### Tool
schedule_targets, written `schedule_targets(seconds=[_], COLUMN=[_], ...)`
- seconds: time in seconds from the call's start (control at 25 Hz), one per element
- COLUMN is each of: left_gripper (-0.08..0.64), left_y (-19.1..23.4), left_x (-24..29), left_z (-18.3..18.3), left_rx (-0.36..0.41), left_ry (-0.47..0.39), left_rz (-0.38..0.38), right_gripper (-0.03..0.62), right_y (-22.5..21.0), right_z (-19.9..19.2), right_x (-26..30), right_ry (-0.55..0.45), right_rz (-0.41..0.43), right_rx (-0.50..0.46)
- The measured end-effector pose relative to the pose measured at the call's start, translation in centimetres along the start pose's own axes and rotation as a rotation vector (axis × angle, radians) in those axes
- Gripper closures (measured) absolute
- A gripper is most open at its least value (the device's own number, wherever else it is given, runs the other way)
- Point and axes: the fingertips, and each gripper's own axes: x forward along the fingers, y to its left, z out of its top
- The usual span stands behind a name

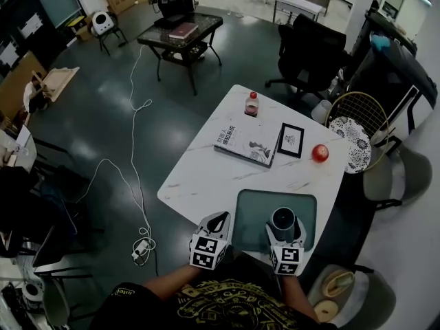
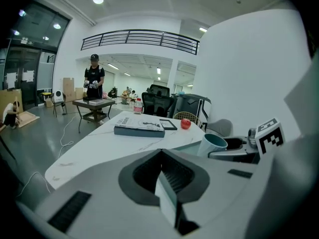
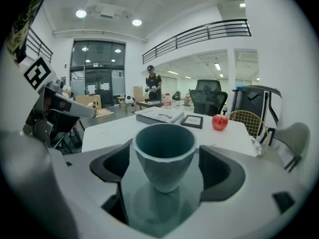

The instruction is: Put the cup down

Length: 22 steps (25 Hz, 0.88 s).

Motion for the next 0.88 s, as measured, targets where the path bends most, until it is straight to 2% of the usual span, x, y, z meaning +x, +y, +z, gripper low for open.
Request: schedule_targets(seconds=[0.2, 0.44, 0.64, 0.72, 0.8, 0.88], left_gripper=[0.551, 0.551, 0.551, 0.551, 0.551, 0.551], left_y=[2.4, 5.0, 6.8, 7.5, 8.0, 8.4], left_x=[-2.9, -5.8, -8.3, -9.5, -10.6, -11.8], left_z=[0.1, 0.4, 0.6, 0.4, -0.2, -1.0], left_rx=[0.004, -0.002, 0.003, 0.013, 0.026, 0.03], left_ry=[-0.008, -0.044, -0.078, -0.08, -0.079, -0.074], left_rz=[-0.01, -0.018, -0.026, -0.034, -0.046, -0.061], right_gripper=[0.17, 0.175, 0.371, 0.488, 0.578, 0.584], right_y=[0.2, 1.9, 4.4, 5.8, 7.5, 9.4], right_z=[0.5, 2.5, 4.3, 4.5, 4.2, 3.7], right_x=[-2.3, -4.7, -6.3, -6.8, -7.4, -8.1], right_ry=[-0.014, -0.054, -0.086, -0.086, -0.076, -0.06], right_rz=[-0.109, -0.216, -0.272, -0.285, -0.291, -0.283], right_rx=[0.079, 0.109, 0.098, 0.095, 0.091, 0.091])
